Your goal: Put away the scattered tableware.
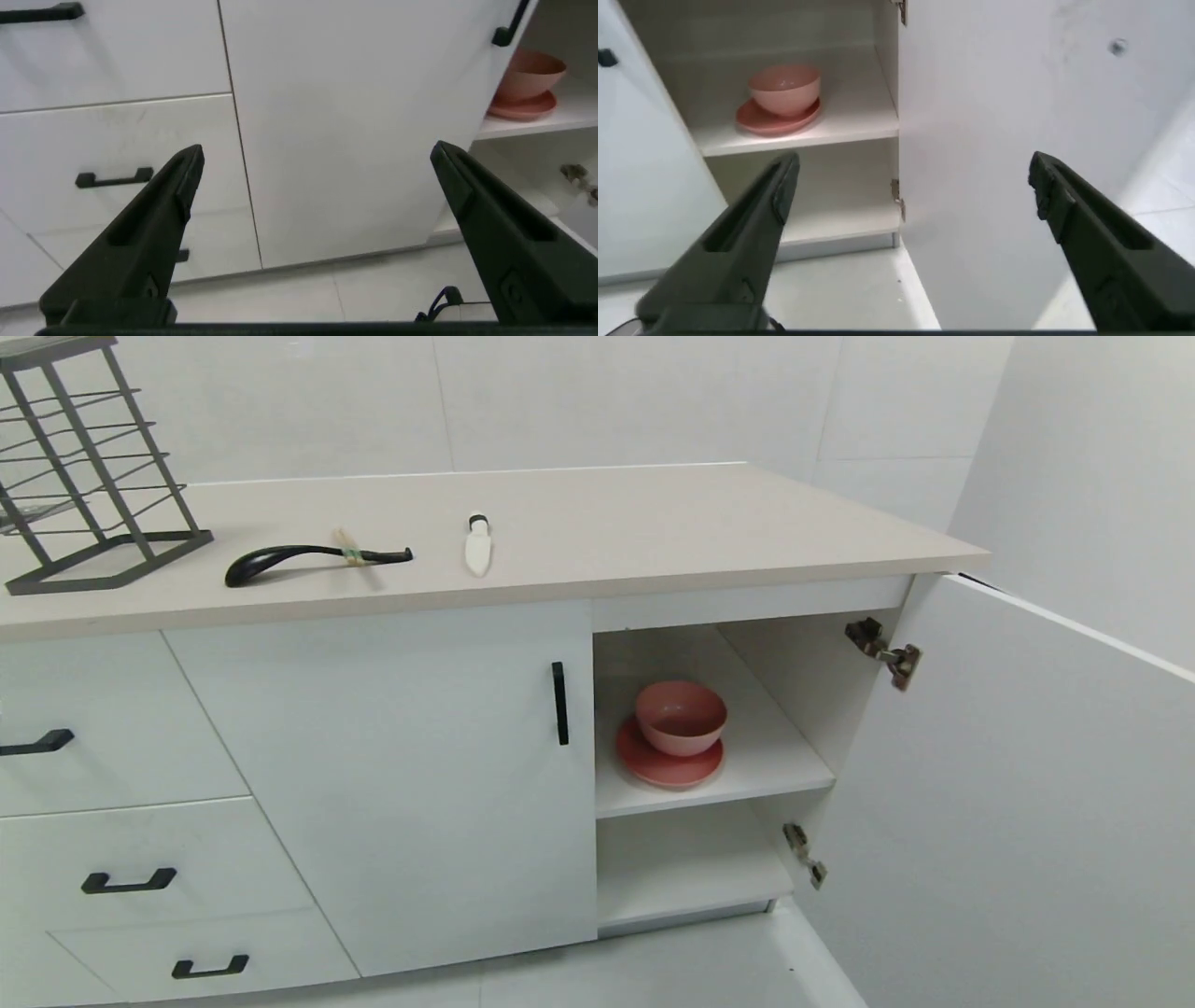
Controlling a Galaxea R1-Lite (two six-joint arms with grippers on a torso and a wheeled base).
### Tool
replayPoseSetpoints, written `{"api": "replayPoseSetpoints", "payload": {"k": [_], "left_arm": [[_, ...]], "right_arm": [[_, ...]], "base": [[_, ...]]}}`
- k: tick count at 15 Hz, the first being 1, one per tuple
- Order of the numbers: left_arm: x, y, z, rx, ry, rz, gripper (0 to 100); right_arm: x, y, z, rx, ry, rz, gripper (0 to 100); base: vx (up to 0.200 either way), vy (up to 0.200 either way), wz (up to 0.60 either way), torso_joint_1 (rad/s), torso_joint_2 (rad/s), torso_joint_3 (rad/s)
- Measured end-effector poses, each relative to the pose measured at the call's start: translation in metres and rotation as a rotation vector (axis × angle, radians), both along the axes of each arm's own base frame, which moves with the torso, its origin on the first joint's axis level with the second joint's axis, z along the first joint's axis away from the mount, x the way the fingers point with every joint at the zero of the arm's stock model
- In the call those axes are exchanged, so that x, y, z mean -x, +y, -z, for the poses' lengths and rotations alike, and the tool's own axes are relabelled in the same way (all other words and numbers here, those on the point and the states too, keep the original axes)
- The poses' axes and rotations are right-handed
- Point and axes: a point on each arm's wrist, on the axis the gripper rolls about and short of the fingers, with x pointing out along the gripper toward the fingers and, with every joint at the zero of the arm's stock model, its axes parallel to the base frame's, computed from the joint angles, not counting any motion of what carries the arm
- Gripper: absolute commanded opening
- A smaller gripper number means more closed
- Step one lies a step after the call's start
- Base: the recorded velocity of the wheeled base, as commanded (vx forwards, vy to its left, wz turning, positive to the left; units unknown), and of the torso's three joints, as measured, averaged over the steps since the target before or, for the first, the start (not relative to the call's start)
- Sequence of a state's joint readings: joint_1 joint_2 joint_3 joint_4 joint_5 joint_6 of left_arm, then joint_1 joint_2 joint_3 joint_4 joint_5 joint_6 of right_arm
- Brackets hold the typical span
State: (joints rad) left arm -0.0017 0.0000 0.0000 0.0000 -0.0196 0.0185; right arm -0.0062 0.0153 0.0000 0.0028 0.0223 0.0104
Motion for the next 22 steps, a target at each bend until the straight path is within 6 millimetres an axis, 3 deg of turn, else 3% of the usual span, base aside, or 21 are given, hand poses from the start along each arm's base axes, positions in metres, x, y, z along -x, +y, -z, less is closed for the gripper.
{"api": "replayPoseSetpoints", "payload": {"k": [4,15,18,22], "left_arm": [[0.0,0.0,0.0,0.001,0.0,0.0,100],[0.0,0.0,0.0,0.002,0.0,0.0,100],[0.0,0.0001,-0.0001,0.007,-0.001,-0.004,100],[0.0,0.0002,0.0,0.008,0.0,-0.004,100]], "right_arm": [[0.0,0.0,0.0,0.0,0.0,0.0,0],[0.0,0.0,0.0,-0.001,0.0,0.002,0],[0.0,-0.0001,0.0001,-0.002,0.001,0.001,0],[0.0,0.0,0.0001,-0.001,0.001,0.003,0]], "base": [[-0.2,-0.05,0.0,0.001,0.01,0.004],[0.0,-0.2,0.0,0.001,0.0,0.002],[-0.2,0.0,0.0,0.001,0.0,0.004],[-0.05,-0.2,0.0,0.004,0.0,0.005]]}}
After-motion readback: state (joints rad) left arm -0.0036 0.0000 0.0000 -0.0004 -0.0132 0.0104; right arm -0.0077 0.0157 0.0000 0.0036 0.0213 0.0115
